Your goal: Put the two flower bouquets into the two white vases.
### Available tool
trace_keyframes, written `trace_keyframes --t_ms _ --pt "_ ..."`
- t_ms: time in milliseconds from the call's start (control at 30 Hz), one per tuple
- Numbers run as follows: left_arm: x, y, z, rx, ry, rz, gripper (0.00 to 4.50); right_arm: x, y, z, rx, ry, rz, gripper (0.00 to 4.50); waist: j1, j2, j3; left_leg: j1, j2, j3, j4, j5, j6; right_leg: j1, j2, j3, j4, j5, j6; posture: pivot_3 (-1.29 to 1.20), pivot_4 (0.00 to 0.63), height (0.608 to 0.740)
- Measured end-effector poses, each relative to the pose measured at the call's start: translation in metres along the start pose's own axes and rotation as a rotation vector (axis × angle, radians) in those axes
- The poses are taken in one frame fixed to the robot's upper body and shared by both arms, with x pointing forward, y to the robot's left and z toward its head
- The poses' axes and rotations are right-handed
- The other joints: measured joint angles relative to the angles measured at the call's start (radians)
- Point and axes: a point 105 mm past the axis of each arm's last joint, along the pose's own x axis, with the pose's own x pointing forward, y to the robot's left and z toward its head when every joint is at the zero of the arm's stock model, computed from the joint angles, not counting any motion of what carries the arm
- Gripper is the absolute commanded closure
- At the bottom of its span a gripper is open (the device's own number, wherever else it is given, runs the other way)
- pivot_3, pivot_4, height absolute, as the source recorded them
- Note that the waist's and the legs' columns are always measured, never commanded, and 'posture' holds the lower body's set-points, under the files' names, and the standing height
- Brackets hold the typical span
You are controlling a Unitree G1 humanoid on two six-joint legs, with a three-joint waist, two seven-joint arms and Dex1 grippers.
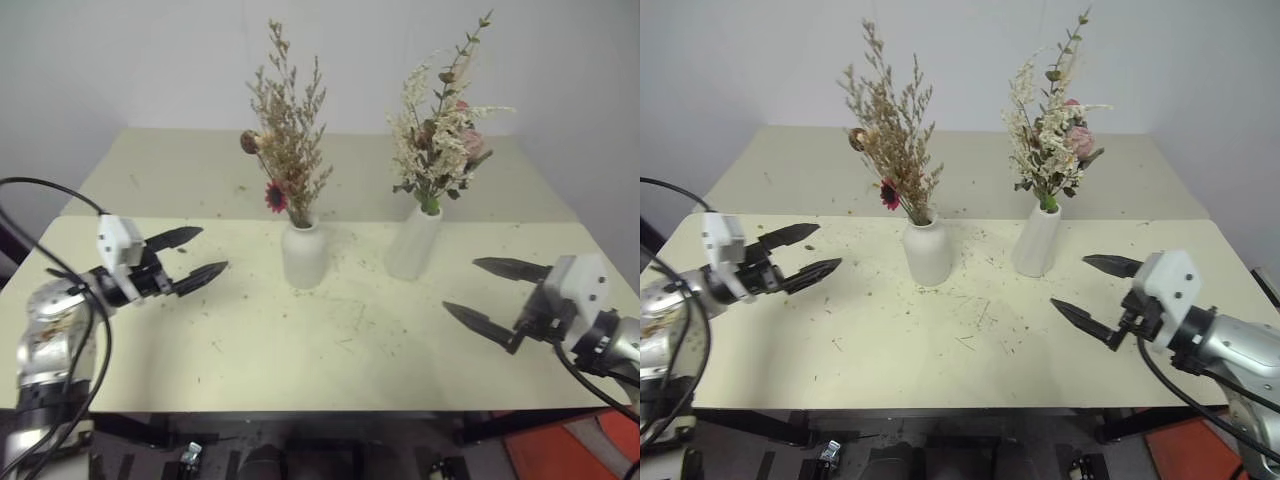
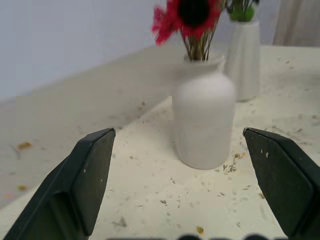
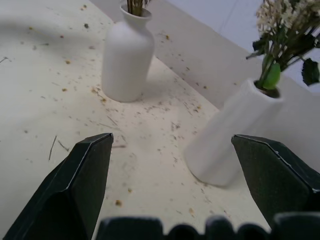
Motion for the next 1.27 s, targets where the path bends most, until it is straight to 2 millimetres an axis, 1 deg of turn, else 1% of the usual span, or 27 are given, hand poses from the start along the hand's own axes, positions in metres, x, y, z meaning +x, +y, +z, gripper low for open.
trace_keyframes --t_ms 67,167,233,333,400,467,600,667,833,1033,1267 --pt "-0.006 -0.004 0.012 0.046 0.004 -0.001 0.04 -0.011 -0.009 -0.003 -0.006 0.026 -0.011 0.00 0.004 0.001 -0.001 0.002 0.000 0.001 0.000 0.000 0.000 0.002 0.000 0.000 0.000 0.000 0.000 0.00 0.150 0.740" --pt "-0.012 -0.009 0.019 0.047 0.000 0.024 0.04 -0.028 -0.024 -0.007 -0.018 0.061 -0.015 0.00 0.003 0.001 -0.001 0.004 0.001 0.002 -0.001 0.000 0.000 0.002 0.001 0.001 0.000 -0.001 -0.001 0.00 0.150 0.740" --pt "-0.017 -0.012 0.026 0.044 -0.014 0.040 0.04 -0.036 -0.031 -0.007 -0.027 0.078 -0.009 0.00 0.000 0.001 -0.001 0.004 0.001 0.002 -0.001 0.000 0.000 0.002 0.001 0.001 0.001 -0.001 -0.001 0.00 0.150 0.740" --pt "-0.021 -0.015 0.038 0.075 -0.006 0.046 0.04 -0.046 -0.046 -0.008 -0.035 0.118 -0.021 0.00 -0.006 0.001 -0.001 0.004 0.001 0.003 -0.001 0.000 0.000 0.001 0.001 0.002 0.001 -0.002 -0.001 0.00 0.150 0.740" --pt "-0.021 -0.014 0.045 0.105 0.007 0.045 0.04 -0.049 -0.054 -0.005 -0.048 0.123 -0.031 0.00 -0.010 0.001 -0.001 0.004 0.001 0.003 -0.001 0.000 0.000 0.001 0.001 0.002 0.001 -0.002 -0.001 0.00 0.150 0.740" --pt "-0.021 -0.015 0.048 0.119 0.011 0.040 0.04 -0.051 -0.056 -0.007 -0.059 0.146 -0.027 0.00 -0.009 0.001 -0.001 0.004 0.001 0.003 -0.002 0.000 0.000 0.001 0.002 0.002 0.001 -0.002 -0.001 0.00 0.150 0.740" --pt "-0.024 -0.015 0.044 0.094 0.018 0.059 0.04 -0.055 -0.057 -0.012 -0.045 0.170 -0.016 0.00 -0.011 0.001 -0.001 0.004 0.001 0.004 -0.002 0.000 0.000 0.000 0.001 0.003 0.001 -0.002 -0.001 0.00 0.150 0.740" --pt "-0.028 -0.015 0.042 0.084 0.028 0.071 0.04 -0.057 -0.058 -0.010 -0.046 0.172 -0.016 0.00 -0.012 0.001 -0.001 0.004 0.001 0.004 -0.002 0.000 0.000 0.000 0.002 0.003 0.001 -0.002 -0.001 0.00 0.150 0.740" --pt "-0.028 -0.015 0.041 0.083 0.030 0.089 0.04 -0.059 -0.063 -0.008 -0.054 0.190 -0.013 0.00 -0.010 0.001 -0.001 0.005 0.001 0.004 -0.002 0.000 0.000 0.001 0.001 0.003 0.001 -0.003 -0.001 0.00 0.150 0.740" --pt "-0.029 -0.017 0.038 0.095 0.048 0.092 0.04 -0.057 -0.064 -0.006 -0.063 0.187 -0.013 0.00 -0.010 0.001 -0.001 0.004 0.001 0.004 -0.002 0.000 0.000 0.000 0.001 0.003 0.001 -0.002 -0.001 0.00 0.150 0.740" --pt "-0.027 -0.015 0.043 0.109 0.025 0.094 0.04 -0.055 -0.062 -0.007 -0.061 0.185 0.002 0.00 -0.010 0.001 -0.001 0.004 0.001 0.004 -0.002 0.000 0.000 0.000 0.001 0.003 0.001 -0.002 -0.001 0.00 0.150 0.740"
